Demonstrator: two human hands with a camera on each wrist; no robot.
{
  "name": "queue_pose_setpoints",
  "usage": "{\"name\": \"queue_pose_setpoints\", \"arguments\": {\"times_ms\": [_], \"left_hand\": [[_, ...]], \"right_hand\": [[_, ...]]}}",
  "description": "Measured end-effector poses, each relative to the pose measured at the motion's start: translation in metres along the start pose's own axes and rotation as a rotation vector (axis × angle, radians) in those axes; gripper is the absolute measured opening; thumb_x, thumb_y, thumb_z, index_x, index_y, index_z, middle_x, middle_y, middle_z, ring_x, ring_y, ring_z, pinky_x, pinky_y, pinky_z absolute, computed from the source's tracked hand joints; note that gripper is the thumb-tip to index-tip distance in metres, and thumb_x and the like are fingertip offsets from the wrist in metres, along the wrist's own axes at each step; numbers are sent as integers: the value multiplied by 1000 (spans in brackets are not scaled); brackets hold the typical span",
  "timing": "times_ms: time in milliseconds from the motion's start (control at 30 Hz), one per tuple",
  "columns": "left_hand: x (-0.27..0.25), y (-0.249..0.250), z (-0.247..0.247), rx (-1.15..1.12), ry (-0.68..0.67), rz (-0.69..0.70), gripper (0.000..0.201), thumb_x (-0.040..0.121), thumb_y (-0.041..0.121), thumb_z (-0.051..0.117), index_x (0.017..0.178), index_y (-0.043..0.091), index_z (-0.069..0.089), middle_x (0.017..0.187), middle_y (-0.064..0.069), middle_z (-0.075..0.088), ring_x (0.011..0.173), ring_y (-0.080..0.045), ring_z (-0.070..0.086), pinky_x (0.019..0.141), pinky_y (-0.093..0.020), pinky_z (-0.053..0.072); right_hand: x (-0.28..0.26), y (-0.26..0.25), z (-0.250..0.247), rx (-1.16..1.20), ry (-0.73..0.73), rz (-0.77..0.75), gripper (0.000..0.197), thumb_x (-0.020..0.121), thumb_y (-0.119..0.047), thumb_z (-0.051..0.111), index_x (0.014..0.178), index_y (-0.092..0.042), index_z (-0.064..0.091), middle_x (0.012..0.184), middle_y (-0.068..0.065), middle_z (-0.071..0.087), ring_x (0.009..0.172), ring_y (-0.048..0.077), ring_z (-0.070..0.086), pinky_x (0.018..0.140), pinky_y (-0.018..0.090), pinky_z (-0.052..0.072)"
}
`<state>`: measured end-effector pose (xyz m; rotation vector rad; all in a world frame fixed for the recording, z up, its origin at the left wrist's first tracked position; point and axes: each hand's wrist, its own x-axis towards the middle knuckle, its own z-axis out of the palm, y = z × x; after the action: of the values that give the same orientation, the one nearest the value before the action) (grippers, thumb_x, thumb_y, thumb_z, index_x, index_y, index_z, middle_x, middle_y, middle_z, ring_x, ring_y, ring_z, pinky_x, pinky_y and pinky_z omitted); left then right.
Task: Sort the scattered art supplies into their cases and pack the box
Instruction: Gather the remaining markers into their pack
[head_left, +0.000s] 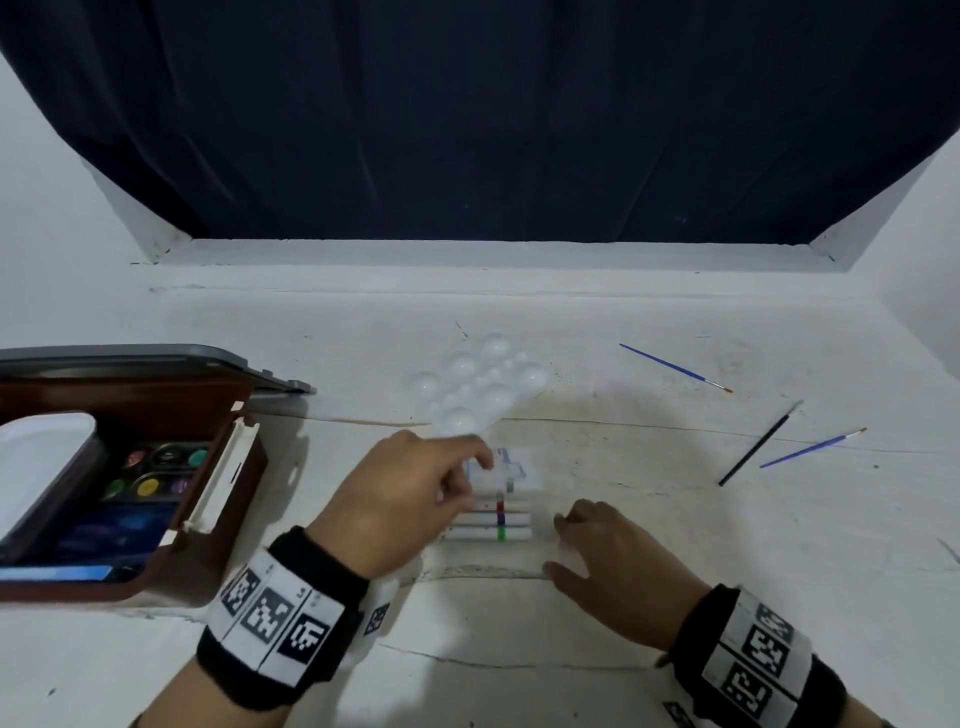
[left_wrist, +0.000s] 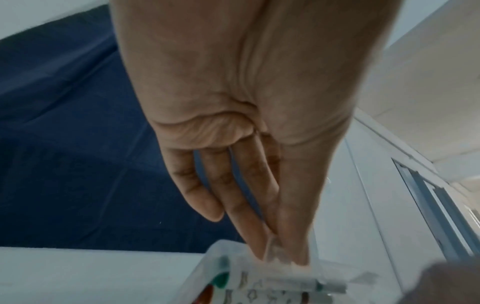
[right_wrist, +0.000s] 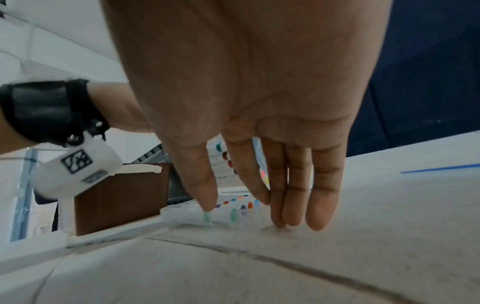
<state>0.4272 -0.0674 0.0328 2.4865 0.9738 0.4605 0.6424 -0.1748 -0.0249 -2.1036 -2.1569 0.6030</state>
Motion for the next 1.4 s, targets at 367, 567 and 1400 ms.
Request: {"name": "queue_pose_setpoints", "arguments": {"times_ms": [367,567,1400], "left_hand": [[-22,-41,44,-112,-112,-78,50,81,28,81,126,32,60,107,21,46,94,4,53,85,-9,45],[-4,-41,45,209,-418,-58,94,91,66,41,158,22,-7,158,16,-20,149,-3,-15,124,-24,9],[-11,-49,57,150,-396,5,81,103,33,50,158,7,-5,166,-7,-13,153,-14,-12,120,-19,-1]], "right_hand": [[12,5,-22,90,268,-70,41,88,-57,58,119,-30,60,115,-13,60,105,5,54,92,26,47],[40,-6,-11,-258,-67,-206,89,96,-63,39,156,-15,-6,161,-1,-19,151,17,-12,123,34,1],[52,-25,0,-360,-19,-114,96,94,-60,45,155,-6,-6,163,14,-12,152,27,-8,122,42,-2]]}}
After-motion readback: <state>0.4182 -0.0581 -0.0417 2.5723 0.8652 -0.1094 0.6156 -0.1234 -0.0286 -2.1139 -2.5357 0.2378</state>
